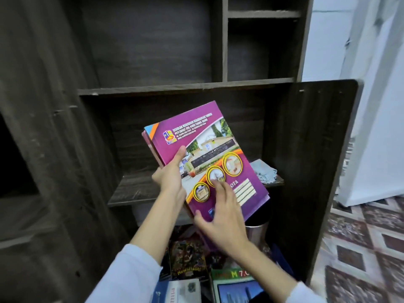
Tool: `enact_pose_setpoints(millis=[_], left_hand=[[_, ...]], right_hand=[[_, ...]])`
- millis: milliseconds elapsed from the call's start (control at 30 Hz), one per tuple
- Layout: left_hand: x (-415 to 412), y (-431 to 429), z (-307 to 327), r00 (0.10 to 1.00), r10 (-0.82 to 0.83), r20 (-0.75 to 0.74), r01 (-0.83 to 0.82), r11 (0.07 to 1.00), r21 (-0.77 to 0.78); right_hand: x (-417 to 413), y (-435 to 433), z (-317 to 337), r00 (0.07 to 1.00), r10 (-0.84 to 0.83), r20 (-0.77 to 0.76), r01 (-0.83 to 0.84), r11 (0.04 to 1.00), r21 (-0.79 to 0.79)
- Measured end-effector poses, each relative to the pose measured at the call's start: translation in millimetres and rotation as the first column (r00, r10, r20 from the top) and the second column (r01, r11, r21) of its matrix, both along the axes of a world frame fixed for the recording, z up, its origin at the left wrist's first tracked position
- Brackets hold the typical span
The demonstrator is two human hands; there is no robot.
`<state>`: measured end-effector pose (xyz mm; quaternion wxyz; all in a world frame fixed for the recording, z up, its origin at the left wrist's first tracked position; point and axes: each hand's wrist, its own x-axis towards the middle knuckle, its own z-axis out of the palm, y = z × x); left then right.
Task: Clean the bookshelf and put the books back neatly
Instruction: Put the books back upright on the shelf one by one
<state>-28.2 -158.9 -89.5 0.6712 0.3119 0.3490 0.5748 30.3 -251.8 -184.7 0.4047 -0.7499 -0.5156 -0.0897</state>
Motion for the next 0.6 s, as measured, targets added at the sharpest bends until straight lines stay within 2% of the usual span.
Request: enact_pose_setpoints(millis=[67,133,233,367,433,500,600], left_hand=[[2.8,0.4,4.8,1.0,0.014,0.002,-0.014,0.999,-0.032],[5.3,2.4,6.1,1.0,0.02,-0.012,-0.021,0.997,-0.07],[9.0,2.6,6.2,1.0,0.018,-0.018,-0.02,0.994,-0.111],[15.2,4.9,9.6,0.998,0.012,-0.064,-0.017,0.997,-0.077],[17.9,8.6,16.2,0.991,-0.028,-0.134,0.024,0.999,-0.028],[23.5,12.3,22.7,0.959,-0.035,-0.282,0.051,0.997,0.05],[36.0,15.8,32.5,0.797,0.069,-0.6,0.062,0.979,0.194]], right_hand=[[-13.8,2.6,-9.5,0.99,-0.08,0.113,0.078,0.997,0.027],[-18.3,6.6,-10.0,0.962,-0.121,0.244,0.13,0.991,-0.022],[-18.0,14.1,-10.3,0.942,-0.153,0.297,0.177,0.983,-0.054],[-14.3,21.1,-3.3,0.976,-0.094,0.197,0.117,0.987,-0.109],[-11.6,17.5,5.7,0.984,-0.05,0.169,0.062,0.996,-0.069],[-3.1,13.5,15.8,0.994,0.001,0.107,0.009,0.995,-0.096],[7.2,14.0,31.4,0.993,0.068,-0.101,-0.071,0.997,-0.03]])
